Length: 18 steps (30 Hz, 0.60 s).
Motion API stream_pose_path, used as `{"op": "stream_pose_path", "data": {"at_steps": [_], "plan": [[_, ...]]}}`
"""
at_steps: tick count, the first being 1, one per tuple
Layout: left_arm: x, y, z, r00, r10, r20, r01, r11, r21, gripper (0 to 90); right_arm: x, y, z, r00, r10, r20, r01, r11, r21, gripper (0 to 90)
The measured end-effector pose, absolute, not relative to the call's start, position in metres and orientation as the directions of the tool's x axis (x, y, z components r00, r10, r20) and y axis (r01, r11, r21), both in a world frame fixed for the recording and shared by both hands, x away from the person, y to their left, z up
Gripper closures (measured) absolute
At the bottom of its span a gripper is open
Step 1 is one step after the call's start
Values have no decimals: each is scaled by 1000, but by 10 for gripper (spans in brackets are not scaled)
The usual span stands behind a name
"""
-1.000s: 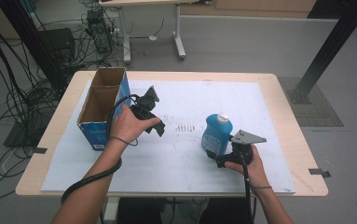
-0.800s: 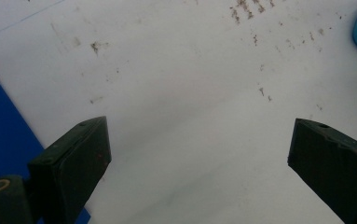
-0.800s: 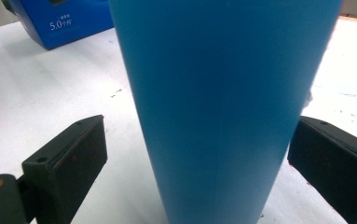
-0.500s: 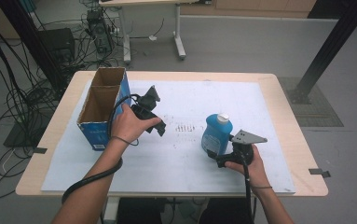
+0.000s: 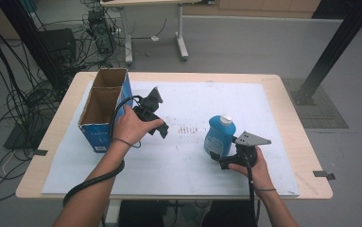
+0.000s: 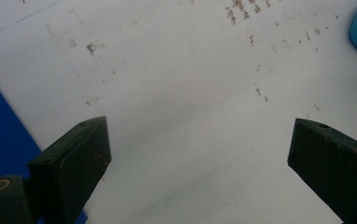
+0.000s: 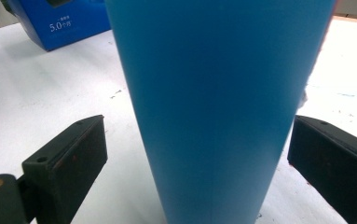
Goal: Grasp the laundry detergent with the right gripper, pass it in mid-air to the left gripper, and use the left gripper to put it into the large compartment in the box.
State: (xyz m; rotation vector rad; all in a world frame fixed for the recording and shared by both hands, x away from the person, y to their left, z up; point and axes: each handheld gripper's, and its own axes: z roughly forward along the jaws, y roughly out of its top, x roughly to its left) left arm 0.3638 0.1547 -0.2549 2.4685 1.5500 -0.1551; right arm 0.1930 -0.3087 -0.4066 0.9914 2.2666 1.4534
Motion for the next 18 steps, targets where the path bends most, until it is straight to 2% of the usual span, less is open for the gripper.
{"op": "stream_pose_path", "data": {"at_steps": [18], "plan": [[364, 157, -255, 435, 876, -208, 900, -416, 129, 62, 193, -309, -407, -726, 674, 135, 404, 260, 877, 45]]}}
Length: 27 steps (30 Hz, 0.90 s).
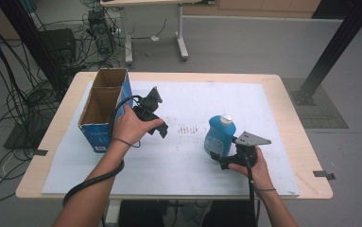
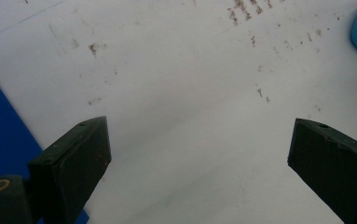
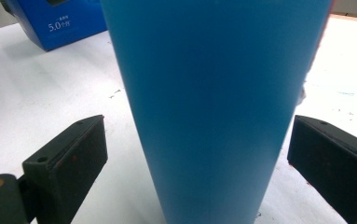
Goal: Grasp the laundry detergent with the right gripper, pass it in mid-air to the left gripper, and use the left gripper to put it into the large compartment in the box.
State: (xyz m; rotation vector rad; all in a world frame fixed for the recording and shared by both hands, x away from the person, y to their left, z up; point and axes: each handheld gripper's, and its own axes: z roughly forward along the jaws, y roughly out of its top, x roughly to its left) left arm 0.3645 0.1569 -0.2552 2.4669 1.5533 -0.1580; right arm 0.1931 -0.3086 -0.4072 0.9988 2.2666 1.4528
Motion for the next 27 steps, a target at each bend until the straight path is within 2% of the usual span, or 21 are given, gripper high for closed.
{"op": "stream_pose_path", "data": {"at_steps": [27], "plan": [[365, 156, -256, 434, 876, -211, 901, -415, 128, 62, 193, -308, -408, -726, 674, 139, 406, 255, 878, 45]]}}
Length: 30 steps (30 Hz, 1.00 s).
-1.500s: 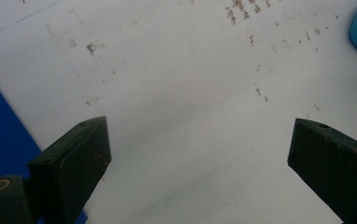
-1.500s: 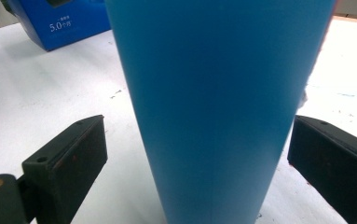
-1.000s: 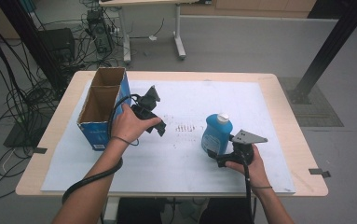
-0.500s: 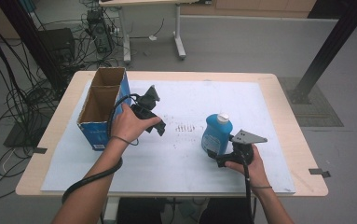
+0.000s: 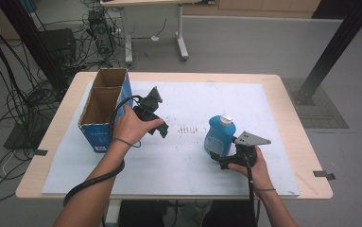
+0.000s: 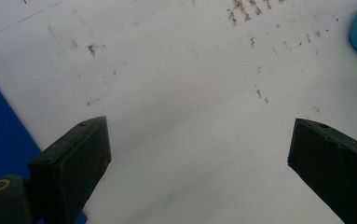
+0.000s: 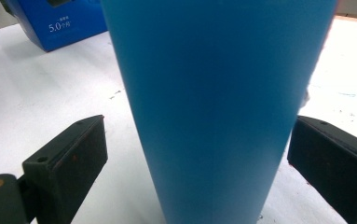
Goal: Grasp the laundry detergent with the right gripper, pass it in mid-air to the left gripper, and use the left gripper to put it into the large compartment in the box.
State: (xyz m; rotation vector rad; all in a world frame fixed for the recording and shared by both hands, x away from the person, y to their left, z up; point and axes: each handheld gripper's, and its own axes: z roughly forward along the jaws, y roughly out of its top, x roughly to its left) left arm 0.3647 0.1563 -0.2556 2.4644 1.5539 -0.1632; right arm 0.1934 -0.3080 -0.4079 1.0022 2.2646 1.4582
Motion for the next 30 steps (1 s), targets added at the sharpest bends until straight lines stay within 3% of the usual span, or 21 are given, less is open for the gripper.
{"op": "stream_pose_path", "data": {"at_steps": [22, 30], "plan": [[365, 156, -257, 431, 877, -212, 902, -413, 123, 62, 194, -307, -411, -720, 678, 145, 409, 246, 879, 46], [365, 157, -254, 429, 878, -210, 903, -410, 130, 62, 194, -306, -413, -719, 680, 140, 398, 239, 885, 95]]}}
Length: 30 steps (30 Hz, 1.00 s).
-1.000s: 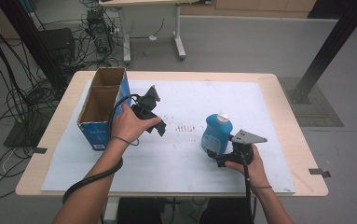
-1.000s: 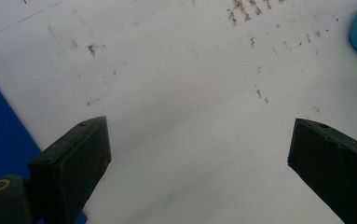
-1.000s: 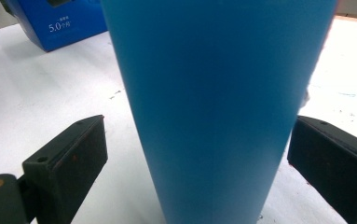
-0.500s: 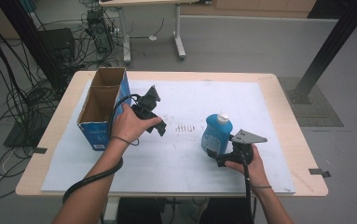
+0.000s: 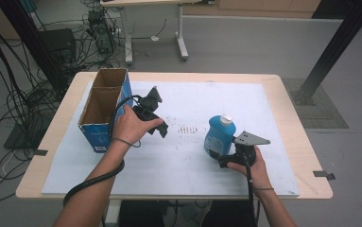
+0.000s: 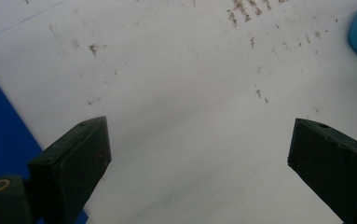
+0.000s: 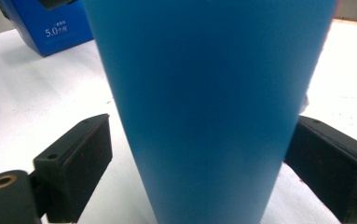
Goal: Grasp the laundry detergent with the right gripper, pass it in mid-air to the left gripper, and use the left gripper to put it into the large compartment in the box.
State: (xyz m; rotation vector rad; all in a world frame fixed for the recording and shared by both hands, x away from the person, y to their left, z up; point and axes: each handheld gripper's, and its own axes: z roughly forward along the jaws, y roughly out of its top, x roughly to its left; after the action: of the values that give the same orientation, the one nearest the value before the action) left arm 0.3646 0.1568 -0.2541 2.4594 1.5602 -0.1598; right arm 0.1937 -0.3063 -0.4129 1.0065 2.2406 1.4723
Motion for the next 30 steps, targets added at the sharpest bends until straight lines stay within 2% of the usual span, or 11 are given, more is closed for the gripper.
{"op": "stream_pose_path", "data": {"at_steps": [30], "plan": [[362, 157, -255, 428, 879, -212, 904, -409, 128, 63, 193, -301, -419, -714, 689, 128, 381, 227, 896, 317]]}}
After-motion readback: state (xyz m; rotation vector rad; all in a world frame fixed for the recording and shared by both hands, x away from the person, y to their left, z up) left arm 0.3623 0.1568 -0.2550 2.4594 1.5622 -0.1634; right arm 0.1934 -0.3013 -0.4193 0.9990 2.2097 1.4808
